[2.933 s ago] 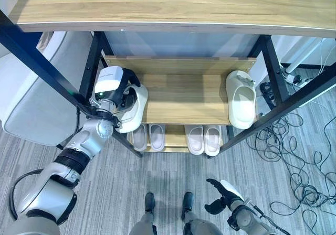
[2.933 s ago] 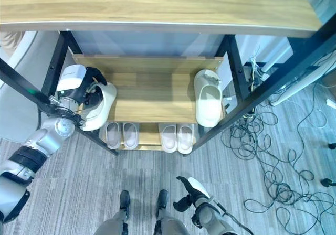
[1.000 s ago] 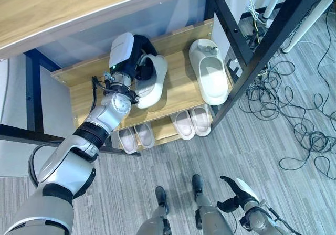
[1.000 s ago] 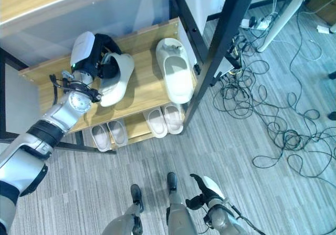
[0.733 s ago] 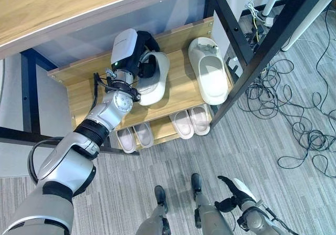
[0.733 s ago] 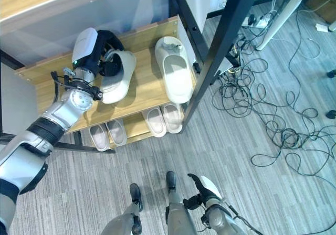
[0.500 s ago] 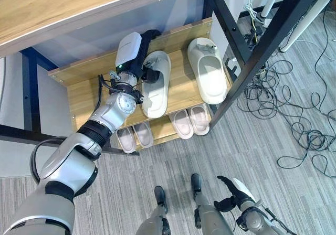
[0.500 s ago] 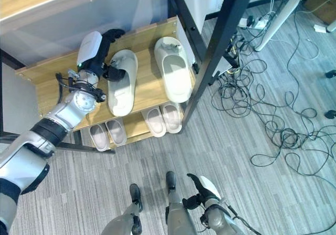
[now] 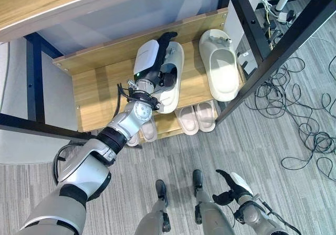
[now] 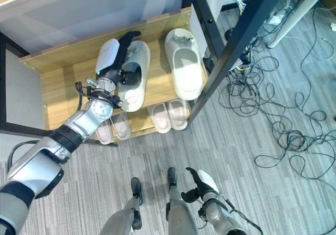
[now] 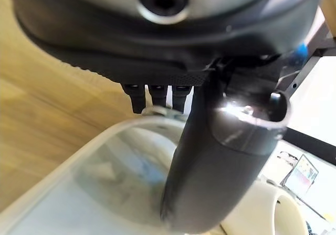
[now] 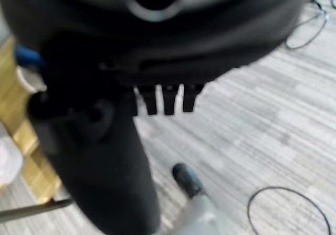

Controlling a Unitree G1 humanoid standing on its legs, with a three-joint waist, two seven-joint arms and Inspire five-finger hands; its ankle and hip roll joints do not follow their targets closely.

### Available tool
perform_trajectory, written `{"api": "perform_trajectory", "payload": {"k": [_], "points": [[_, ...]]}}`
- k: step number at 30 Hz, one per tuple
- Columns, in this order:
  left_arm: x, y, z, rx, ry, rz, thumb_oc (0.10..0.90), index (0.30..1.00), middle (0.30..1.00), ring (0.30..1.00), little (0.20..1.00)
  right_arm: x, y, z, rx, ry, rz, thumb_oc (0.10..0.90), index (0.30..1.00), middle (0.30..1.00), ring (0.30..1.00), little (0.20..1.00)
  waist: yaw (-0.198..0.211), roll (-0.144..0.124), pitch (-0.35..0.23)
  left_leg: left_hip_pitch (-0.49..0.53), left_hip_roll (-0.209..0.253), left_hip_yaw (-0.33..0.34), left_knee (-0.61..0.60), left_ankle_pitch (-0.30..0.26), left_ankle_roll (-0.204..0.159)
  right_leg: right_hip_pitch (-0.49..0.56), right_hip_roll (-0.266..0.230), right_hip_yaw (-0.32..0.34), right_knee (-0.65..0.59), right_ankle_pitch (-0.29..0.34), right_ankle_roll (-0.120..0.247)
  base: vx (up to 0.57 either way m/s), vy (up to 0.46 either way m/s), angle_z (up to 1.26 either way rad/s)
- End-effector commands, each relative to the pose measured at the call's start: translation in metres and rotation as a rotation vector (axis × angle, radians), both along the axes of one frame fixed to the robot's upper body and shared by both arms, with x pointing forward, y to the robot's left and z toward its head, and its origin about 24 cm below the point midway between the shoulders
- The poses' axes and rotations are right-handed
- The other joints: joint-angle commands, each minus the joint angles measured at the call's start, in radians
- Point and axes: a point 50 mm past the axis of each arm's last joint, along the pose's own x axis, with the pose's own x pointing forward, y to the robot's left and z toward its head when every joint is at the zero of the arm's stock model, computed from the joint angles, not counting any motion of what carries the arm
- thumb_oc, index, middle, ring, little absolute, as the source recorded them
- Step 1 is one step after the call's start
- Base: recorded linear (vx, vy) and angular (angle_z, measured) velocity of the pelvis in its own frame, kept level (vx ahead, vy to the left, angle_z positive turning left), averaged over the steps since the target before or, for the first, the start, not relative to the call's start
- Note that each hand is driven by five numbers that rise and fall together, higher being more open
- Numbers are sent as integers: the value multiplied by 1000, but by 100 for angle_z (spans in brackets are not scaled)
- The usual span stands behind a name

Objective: Arrange the slippers neatly on the shoe rack.

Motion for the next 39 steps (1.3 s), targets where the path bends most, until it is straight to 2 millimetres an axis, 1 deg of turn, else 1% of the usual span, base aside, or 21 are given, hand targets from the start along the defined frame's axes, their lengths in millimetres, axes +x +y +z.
{"api": "perform_trajectory", "payload": {"k": [1, 4, 11, 15, 16, 18, 23, 26, 28, 30, 31, 32, 34, 36, 39], "points": [[1, -4, 50, -47, -190, 11, 800, 900, 900, 900, 900, -14, -4, -1, 9, -15, -12, 800, 900, 900, 900, 900, 2, -1, -62, 10, -2, -44, 2, -41, -44, 45, -63, -46, 7, -130, 105, 0, 0, 0], [-1, -5, 47, -60, -194, 0, 800, 900, 900, 900, 900, -12, -4, -2, 2, -13, -12, 800, 900, 900, 900, 900, 8, 5, -62, 9, -3, -46, 2, -38, -48, 48, -65, -53, 6, -132, 105, -11, 3, 0], [-7, -7, 47, -70, -212, -31, 800, 900, 900, 900, 900, -13, -4, -4, -7, 1, -17, 800, 900, 900, 900, 900, 20, 8, -70, 8, -2, -51, 2, -33, -50, 54, -65, -65, 6, -133, 104, -18, -3, 5], [-10, -9, 42, -76, -212, -46, 800, 900, 900, 900, 900, -12, -4, -5, -8, 3, -18, 800, 900, 900, 900, 900, 27, 9, -73, 9, -3, -53, 2, -33, -51, 56, -65, -70, 6, -134, 103, -14, -1, 7], [-14, -10, 37, -107, -209, -62, 800, 900, 900, 900, 900, -11, -3, -5, -7, 3, -22, 800, 900, 900, 900, 900, 33, 9, -73, 8, -3, -55, 2, -31, -51, 57, -66, -73, 6, -134, 102, 0, 0, 0], [-15, -10, 35, -116, -207, -65, 800, 900, 900, 900, 900, -12, -2, -6, -7, 5, -23, 800, 900, 900, 900, 900, 36, 9, -73, 8, -3, -56, 2, -31, -51, 58, -66, -73, 6, -135, 101, -16, -3, 1], [-22, -8, 23, -162, -187, -81, 800, 900, 900, 900, 900, -12, -1, -7, -6, 8, -31, 800, 900, 900, 900, 900, 47, 8, -77, 8, -3, -61, 2, -29, -51, 63, -66, -80, 7, -136, 98, -3, 0, 1], [-27, -3, 17, -193, -184, -85, 800, 900, 900, 900, 900, -13, 0, -8, -3, 13, -36, 800, 900, 900, 900, 900, 55, 6, -80, 9, -3, -64, 2, -28, -52, 67, -67, -86, 7, -138, 96, -13, -1, 8], [-31, 2, 17, -199, -205, -83, 800, 900, 900, 900, 900, -13, 1, -9, -4, 17, -37, 800, 900, 900, 900, 900, 60, 7, -84, 10, -3, -65, 2, -27, -52, 68, -66, -87, 6, -138, 96, -10, 4, 9], [-35, 8, 16, -236, -215, -78, 800, 900, 900, 900, 900, -13, 2, -10, -5, 17, -37, 800, 900, 900, 900, 900, 68, 5, -85, 9, -3, -66, 2, -26, -53, 70, -67, -91, 6, -139, 95, -23, 0, 10], [-38, 11, 12, -275, -207, -83, 800, 900, 900, 900, 900, -13, 3, -10, -4, 19, -36, 800, 900, 900, 900, 900, 73, 4, -87, 10, -4, -68, 2, -25, -54, 72, -66, -94, 6, -140, 94, -20, -2, 4], [-39, 11, 12, -275, -205, -82, 800, 900, 900, 900, 900, -13, 3, -10, -5, 20, -36, 800, 900, 900, 900, 900, 71, 4, -88, 10, -3, -69, 2, -25, -54, 72, -66, -94, 6, -140, 94, 0, 0, 0], [-41, 17, 10, -339, -196, -81, 800, 900, 900, 900, 900, -14, 4, -11, -3, 23, -36, 800, 900, 900, 900, 900, 78, 2, -89, 10, -3, -72, 2, -23, -54, 76, -66, -99, 6, -142, 92, 0, 0, 0], [-45, 20, 4, -414, -169, -91, 800, 900, 900, 900, 900, -14, 5, -11, -3, 25, -36, 800, 900, 900, 900, 900, 81, 2, -91, 12, -2, -74, 2, -22, -55, 80, -66, -103, 6, -143, 90, 0, 0, 0], [-49, 25, -11, -528, -101, -111, 800, 900, 900, 900, 900, -15, 6, -12, -3, 32, -38, 800, 900, 900, 900, 900, 87, 1, -97, 15, -2, -75, 2, -20, -55, 87, -64, -108, 6, -146, 87, 0, 0, 0]]}}
